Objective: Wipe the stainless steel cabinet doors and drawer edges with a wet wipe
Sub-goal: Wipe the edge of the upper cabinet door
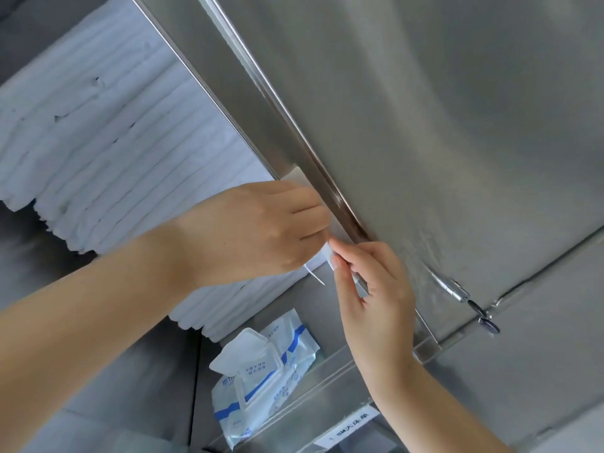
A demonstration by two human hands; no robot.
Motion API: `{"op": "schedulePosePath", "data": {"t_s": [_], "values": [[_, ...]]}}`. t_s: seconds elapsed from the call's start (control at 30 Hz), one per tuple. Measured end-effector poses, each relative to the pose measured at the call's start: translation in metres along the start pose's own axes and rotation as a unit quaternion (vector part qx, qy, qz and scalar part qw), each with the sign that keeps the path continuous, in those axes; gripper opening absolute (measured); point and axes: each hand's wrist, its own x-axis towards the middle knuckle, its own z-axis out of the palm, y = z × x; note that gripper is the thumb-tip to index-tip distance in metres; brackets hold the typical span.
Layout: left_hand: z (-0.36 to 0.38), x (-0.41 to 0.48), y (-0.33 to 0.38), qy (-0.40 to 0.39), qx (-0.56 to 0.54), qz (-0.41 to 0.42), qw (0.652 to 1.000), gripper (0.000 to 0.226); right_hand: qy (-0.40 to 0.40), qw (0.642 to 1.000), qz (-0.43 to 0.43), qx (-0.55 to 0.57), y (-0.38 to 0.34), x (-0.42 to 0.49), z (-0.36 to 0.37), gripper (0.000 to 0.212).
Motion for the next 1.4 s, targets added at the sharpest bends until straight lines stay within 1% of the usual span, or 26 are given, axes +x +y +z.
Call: {"op": "schedulePosePath", "data": {"t_s": [0.07,0.1,0.13,0.23,0.33,0.43,0.5,0.6,0.67,0.7,0.73,0.77,0.8,0.87,0.97,1.03,1.2,1.27,1.4], "values": [[0.014,-0.002,0.000,0.000,0.055,-0.009,0.998,0.026,0.020,1.000,0.009,-0.013,0.010,-0.010,-0.001,0.020],[0.024,-0.003,0.002,0.021,0.088,0.002,0.996,0.027,0.028,0.999,0.011,-0.019,0.015,-0.016,-0.002,0.018],[0.030,0.001,0.007,0.025,0.106,0.014,0.994,0.030,0.034,0.999,0.011,-0.026,0.021,-0.023,-0.004,0.018],[0.056,0.010,0.021,0.009,0.102,0.041,0.994,0.037,0.042,0.997,0.009,-0.057,0.038,-0.042,-0.010,0.016],[0.081,0.023,0.043,0.025,0.088,0.062,0.994,0.035,0.032,0.993,0.014,-0.112,0.056,-0.063,-0.020,0.014],[0.097,0.042,0.069,0.042,0.093,0.084,0.991,0.029,0.025,0.987,0.044,-0.154,0.072,-0.086,-0.029,0.019],[0.107,0.050,0.081,0.034,0.098,0.088,0.991,0.030,0.022,0.984,0.063,-0.166,0.080,-0.097,-0.032,0.022],[0.125,0.055,0.096,0.019,0.078,0.104,0.991,0.037,0.012,0.978,0.091,-0.185,0.090,-0.111,-0.037,0.018],[0.137,0.056,0.105,0.014,0.082,0.113,0.990,0.052,0.014,0.976,0.114,-0.186,0.093,-0.118,-0.038,0.016],[0.139,0.056,0.109,0.000,0.087,0.112,0.990,0.054,0.017,0.974,0.126,-0.186,0.094,-0.121,-0.038,0.014],[0.141,0.056,0.112,-0.009,0.091,0.113,0.989,0.048,0.019,0.973,0.137,-0.187,0.095,-0.124,-0.038,0.012],[0.143,0.055,0.114,-0.019,0.096,0.115,0.989,0.038,0.019,0.971,0.145,-0.189,0.094,-0.128,-0.038,0.012],[0.145,0.055,0.116,-0.021,0.106,0.120,0.987,0.029,0.014,0.970,0.149,-0.190,0.093,-0.132,-0.037,0.016],[0.150,0.051,0.116,-0.018,0.129,0.124,0.984,0.021,-0.014,0.970,0.155,-0.188,0.089,-0.143,-0.034,0.031],[0.152,0.048,0.112,-0.009,0.121,0.115,0.986,0.025,-0.044,0.968,0.174,-0.178,0.079,-0.154,-0.029,0.051],[0.148,0.049,0.110,-0.011,0.108,0.114,0.987,0.028,-0.043,0.967,0.188,-0.164,0.074,-0.154,-0.026,0.056],[0.133,0.046,0.102,-0.017,0.095,0.130,0.987,0.016,-0.060,0.969,0.198,-0.134,0.061,-0.143,-0.022,0.065],[0.125,0.040,0.093,-0.001,0.087,0.130,0.988,0.023,-0.070,0.972,0.186,-0.127,0.053,-0.136,-0.020,0.065],[0.102,0.021,0.065,0.013,0.076,0.111,0.991,0.046,-0.093,0.978,0.152,-0.110,0.029,-0.114,-0.010,0.063]]}}
